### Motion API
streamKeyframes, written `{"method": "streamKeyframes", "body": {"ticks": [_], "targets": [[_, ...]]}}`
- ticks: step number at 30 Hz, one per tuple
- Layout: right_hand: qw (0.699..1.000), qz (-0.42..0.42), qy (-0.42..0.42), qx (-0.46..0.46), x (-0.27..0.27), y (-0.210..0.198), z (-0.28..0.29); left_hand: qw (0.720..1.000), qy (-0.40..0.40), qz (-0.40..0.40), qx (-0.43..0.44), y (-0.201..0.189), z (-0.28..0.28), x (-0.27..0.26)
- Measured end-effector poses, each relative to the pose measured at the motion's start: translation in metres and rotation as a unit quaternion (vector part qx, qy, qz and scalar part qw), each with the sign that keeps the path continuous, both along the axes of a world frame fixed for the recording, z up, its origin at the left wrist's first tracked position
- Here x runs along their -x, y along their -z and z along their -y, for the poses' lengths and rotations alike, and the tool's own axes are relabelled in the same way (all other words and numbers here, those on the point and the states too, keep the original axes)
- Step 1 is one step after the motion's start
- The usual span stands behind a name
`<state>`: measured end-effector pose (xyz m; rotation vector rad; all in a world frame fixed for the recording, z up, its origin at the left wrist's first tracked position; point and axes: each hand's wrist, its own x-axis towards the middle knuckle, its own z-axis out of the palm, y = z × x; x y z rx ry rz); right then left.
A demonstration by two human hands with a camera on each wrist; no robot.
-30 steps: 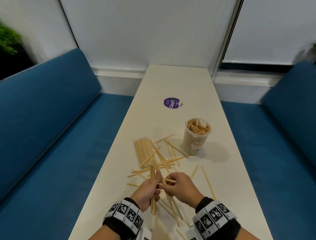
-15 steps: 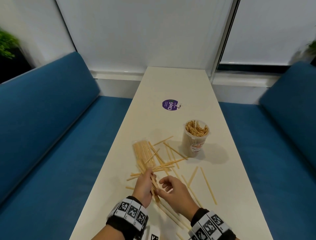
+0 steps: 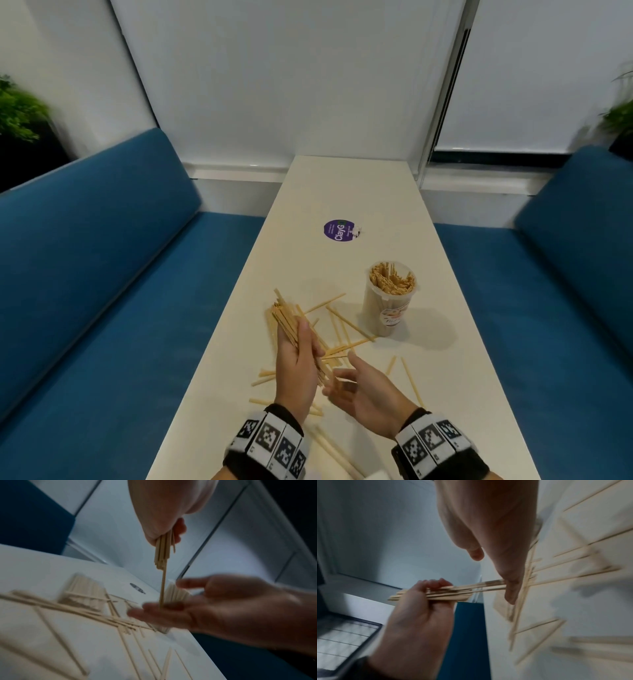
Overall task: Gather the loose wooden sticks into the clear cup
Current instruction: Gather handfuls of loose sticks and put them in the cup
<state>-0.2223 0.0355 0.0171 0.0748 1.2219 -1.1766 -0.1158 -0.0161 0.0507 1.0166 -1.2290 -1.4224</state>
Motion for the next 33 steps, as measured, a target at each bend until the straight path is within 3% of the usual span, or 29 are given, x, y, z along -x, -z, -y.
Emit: {"method": "streamKeyframes", "body": {"ticks": [6,11,14,16,18,22,25,33], "targets": [[0.998,0.047,0.001,0.028,-0.019,-0.022,0.006,0.997,-0.014,0.029,0.067,-0.013,0.002,0.003],[0.993,0.067,-0.049,0.089,-0.022,-0.047,-0.002,0.998,0.0,0.055,0.041,-0.012,-0.011,0.0],[0.982,-0.063,-0.165,0.07,-0.017,-0.05,-0.006,0.994,0.051,0.088,-0.029,-0.018,-0.015,-0.006],[0.954,-0.182,-0.214,0.107,-0.011,-0.051,-0.008,0.984,0.133,0.076,-0.095,-0.024,-0.016,-0.01],[0.934,-0.235,-0.204,0.175,-0.004,-0.055,-0.008,0.96,0.22,0.07,-0.159,-0.029,-0.019,-0.011],[0.923,-0.226,-0.181,0.253,0.0,-0.074,-0.004,0.902,0.344,0.071,-0.25,-0.032,-0.029,-0.01],[0.917,-0.252,-0.166,0.262,-0.005,-0.079,-0.004,0.893,0.349,0.036,-0.283,-0.035,-0.028,-0.011],[0.873,-0.334,-0.053,0.352,-0.025,-0.091,-0.009,0.875,0.418,0.019,-0.243,-0.037,-0.006,-0.032]]}}
